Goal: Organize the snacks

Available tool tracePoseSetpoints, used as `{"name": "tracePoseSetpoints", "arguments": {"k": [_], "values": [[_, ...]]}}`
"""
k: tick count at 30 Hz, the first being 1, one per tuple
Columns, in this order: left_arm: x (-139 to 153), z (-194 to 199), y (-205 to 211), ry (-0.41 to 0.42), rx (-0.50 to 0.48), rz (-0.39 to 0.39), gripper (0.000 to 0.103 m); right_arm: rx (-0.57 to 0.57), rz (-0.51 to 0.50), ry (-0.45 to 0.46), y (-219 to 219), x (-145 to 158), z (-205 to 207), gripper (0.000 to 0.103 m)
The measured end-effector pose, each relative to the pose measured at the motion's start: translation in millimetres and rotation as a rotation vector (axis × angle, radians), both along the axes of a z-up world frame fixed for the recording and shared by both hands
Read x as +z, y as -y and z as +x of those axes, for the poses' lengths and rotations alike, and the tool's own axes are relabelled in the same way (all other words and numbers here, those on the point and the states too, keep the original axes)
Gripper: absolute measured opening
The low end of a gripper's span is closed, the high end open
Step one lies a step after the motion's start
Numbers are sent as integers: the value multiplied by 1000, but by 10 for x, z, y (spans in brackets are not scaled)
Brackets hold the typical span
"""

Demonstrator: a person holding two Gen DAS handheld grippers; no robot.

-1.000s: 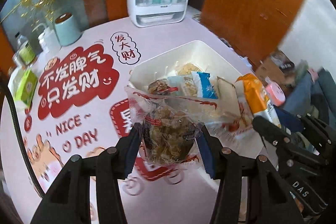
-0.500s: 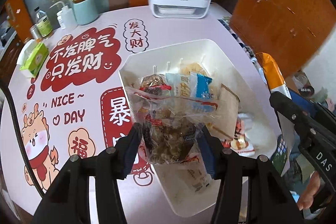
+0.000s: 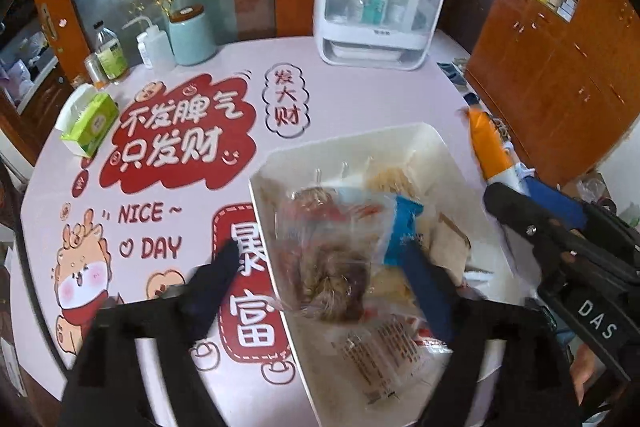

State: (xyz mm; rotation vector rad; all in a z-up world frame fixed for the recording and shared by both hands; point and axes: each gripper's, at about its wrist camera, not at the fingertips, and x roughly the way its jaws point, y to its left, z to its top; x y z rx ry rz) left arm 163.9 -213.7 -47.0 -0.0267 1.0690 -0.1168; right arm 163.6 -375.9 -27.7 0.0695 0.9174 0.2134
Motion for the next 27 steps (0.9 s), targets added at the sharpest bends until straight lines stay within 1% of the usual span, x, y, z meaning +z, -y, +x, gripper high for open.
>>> {"name": "tracePoseSetpoints", "arguments": {"k": [2, 4, 7, 12, 18, 23, 27], "values": [[30, 4, -29, 12, 1, 1, 95, -6, 10, -2, -2, 8, 31, 67], [46, 0, -71, 14, 9, -17, 99, -6, 32, 6, -3, 29, 33, 70], [51, -21, -133, 9, 33, -20, 100, -7, 36, 4, -30, 33, 31, 70], [52, -108, -220, 6, 63, 18, 100, -1, 46, -3, -96, 3, -26, 70], [85, -296, -352, -6, 69, 10, 100, -15, 54, -12, -182, -2, -168, 70], [201, -530, -519, 18, 67, 35, 100, -22, 50, -4, -321, 81, -398, 70], [308, -722, -707, 41, 57, 38, 100, -23, 38, 20, -506, 198, -623, 70]]}}
